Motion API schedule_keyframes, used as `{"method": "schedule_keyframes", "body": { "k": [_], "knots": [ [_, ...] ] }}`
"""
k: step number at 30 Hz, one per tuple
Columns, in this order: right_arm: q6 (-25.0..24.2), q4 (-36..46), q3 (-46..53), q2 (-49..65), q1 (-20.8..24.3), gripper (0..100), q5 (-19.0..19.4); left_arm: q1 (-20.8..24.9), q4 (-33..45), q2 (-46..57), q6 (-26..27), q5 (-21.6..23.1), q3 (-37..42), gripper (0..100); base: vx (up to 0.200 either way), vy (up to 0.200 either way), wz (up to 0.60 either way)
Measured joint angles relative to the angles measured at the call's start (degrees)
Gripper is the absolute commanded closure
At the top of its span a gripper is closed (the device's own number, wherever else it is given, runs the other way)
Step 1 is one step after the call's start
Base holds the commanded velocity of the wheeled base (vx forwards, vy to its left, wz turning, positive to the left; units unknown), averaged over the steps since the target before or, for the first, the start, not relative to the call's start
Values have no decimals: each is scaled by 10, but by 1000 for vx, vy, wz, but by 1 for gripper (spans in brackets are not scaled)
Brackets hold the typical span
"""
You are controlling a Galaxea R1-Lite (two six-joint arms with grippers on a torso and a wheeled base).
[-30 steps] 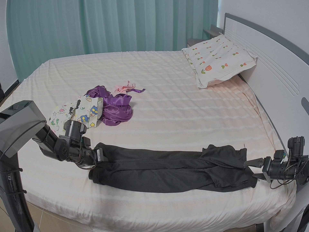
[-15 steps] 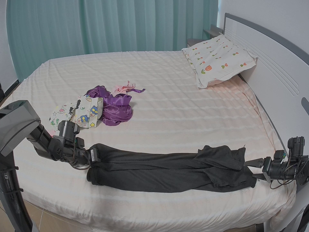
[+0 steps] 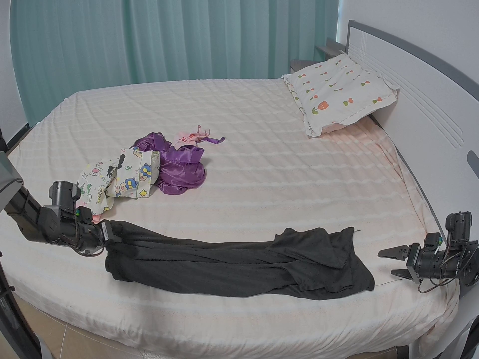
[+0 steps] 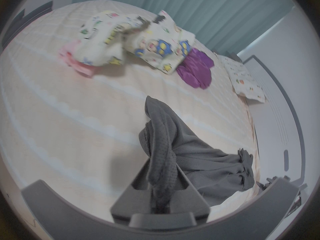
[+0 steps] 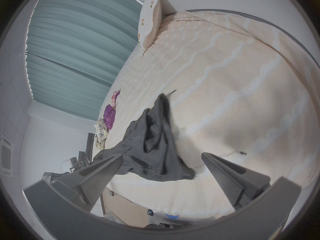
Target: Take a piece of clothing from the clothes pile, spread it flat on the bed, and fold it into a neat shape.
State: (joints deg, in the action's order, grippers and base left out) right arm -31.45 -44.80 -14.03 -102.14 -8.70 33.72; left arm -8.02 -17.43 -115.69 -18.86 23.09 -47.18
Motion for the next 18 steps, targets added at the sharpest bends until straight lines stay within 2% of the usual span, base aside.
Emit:
{"method": "schedule_keyframes", "body": {
  "k": [8, 13, 16, 18],
  "knots": [
    [0, -1, 0, -4, -1, 0, 0, -111, 12, 48, 5, 45, 23, 100, 0, 0, 0],
    [0, 0, 0, -6, -2, 0, 0, -215, 37, 75, 29, 83, 25, 100, 0, 0, 0],
    [0, 0, 0, -7, -1, 0, 0, -287, 82, 92, 42, 118, 13, 100, 0, 0, 0],
    [0, 0, 1, -7, -1, 0, 0, -314, 109, 98, 45, 131, 0, 100, 0, 0, 0]
  ]
}}
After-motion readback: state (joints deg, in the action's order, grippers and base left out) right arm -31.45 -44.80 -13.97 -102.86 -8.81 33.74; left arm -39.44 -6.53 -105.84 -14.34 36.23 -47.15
